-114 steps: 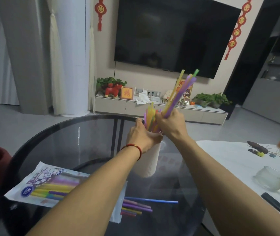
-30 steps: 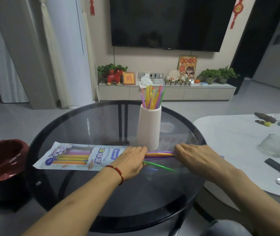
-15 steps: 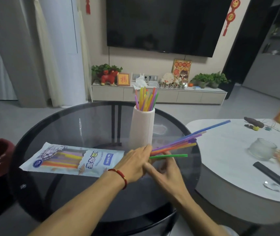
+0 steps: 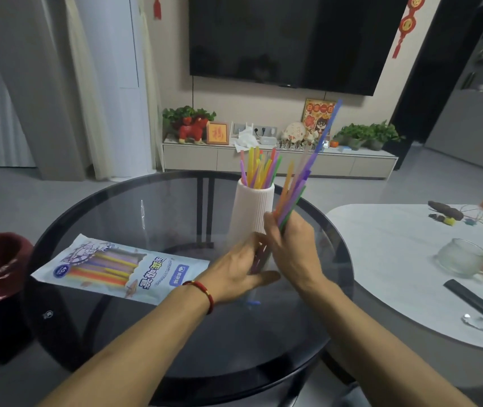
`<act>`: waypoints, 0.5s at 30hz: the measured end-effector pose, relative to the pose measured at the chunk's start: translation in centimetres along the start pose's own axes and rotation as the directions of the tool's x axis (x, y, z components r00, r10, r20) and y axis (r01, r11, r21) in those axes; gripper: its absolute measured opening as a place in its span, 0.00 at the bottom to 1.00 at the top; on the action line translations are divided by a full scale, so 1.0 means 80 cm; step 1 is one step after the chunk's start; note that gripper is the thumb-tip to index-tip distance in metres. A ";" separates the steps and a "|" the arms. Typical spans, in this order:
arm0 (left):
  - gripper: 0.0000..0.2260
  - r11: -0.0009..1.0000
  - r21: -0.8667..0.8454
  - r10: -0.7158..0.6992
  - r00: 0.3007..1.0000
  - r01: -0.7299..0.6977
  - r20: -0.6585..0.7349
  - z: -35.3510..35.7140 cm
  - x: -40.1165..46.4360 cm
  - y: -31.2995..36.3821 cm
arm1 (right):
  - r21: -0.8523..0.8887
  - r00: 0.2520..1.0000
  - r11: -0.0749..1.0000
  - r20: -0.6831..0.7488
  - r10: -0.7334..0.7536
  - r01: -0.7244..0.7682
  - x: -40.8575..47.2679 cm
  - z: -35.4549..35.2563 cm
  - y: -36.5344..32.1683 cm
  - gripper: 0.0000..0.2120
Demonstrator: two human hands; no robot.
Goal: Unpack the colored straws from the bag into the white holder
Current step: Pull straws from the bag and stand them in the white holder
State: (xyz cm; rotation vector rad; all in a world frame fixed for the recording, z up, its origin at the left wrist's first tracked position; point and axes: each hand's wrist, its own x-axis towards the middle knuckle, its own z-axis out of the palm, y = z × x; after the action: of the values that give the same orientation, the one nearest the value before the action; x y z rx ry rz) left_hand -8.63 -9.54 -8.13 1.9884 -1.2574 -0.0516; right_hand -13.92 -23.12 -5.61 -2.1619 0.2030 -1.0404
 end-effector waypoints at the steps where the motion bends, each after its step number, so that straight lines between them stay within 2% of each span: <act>1: 0.29 0.997 0.075 -0.011 1.000 0.009 0.025 -0.003 -0.003 -0.008 | -0.018 1.000 1.000 0.000 0.013 -0.013 0.006 -0.007 0.001 0.12; 4: 0.38 0.967 0.241 -0.102 0.990 0.077 0.094 -0.016 -0.014 -0.034 | -0.061 0.999 0.998 -0.023 0.029 -0.030 0.035 -0.030 0.000 0.16; 7: 0.39 0.940 0.313 -0.197 0.964 0.134 0.180 -0.018 -0.023 -0.049 | -0.113 0.999 0.994 -0.034 -0.001 -0.003 0.052 -0.042 -0.007 0.12; 10: 0.40 0.939 0.310 -0.222 0.951 0.148 0.216 -0.016 -0.025 -0.051 | -0.116 1.000 0.993 0.005 0.013 -0.012 0.036 -0.030 0.000 0.10; 15: 0.37 0.956 0.263 -0.178 0.967 0.127 0.179 -0.008 -0.019 -0.040 | -0.112 0.992 0.993 0.115 0.056 -0.043 -0.005 -0.004 0.025 0.05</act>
State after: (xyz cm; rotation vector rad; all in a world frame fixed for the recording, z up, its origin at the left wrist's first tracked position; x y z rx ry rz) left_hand -6.67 -7.27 -10.18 2.3465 -1.2837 -0.1835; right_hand -14.11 -24.55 -7.08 -2.2974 0.2620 -0.8883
